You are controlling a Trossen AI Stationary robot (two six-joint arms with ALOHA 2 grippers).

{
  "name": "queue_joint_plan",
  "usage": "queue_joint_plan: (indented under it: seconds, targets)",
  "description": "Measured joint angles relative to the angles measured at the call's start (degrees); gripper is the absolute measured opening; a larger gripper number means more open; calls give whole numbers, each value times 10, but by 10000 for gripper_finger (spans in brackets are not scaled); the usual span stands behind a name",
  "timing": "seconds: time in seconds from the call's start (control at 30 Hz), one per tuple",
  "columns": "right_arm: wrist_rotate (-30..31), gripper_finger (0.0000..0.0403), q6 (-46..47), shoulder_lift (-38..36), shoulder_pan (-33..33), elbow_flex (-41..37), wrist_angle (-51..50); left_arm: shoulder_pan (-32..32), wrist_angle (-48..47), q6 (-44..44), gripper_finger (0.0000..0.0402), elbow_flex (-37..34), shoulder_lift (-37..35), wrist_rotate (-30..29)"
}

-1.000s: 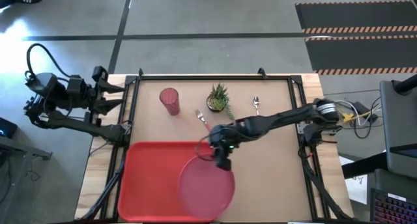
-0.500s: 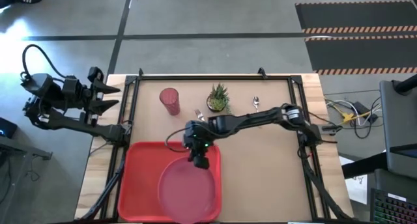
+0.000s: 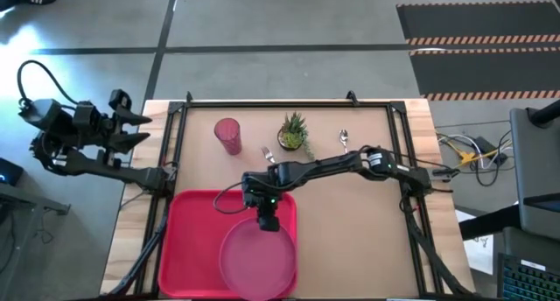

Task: Pick and place plate/cup/fork/spoon on tray
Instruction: Put the pink plate on the orange tray

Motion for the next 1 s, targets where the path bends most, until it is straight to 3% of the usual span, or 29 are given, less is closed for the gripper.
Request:
queue_joint_plan:
  seconds: [0.47, 1.0]
  targets:
    - [49, 8, -40, 3, -22, -6, 19, 0, -6, -14, 150, -13, 1, 0]
    - [47, 20, -46, 3, -27, -10, 53, 0, -6, -14, 150, -13, 1, 0]
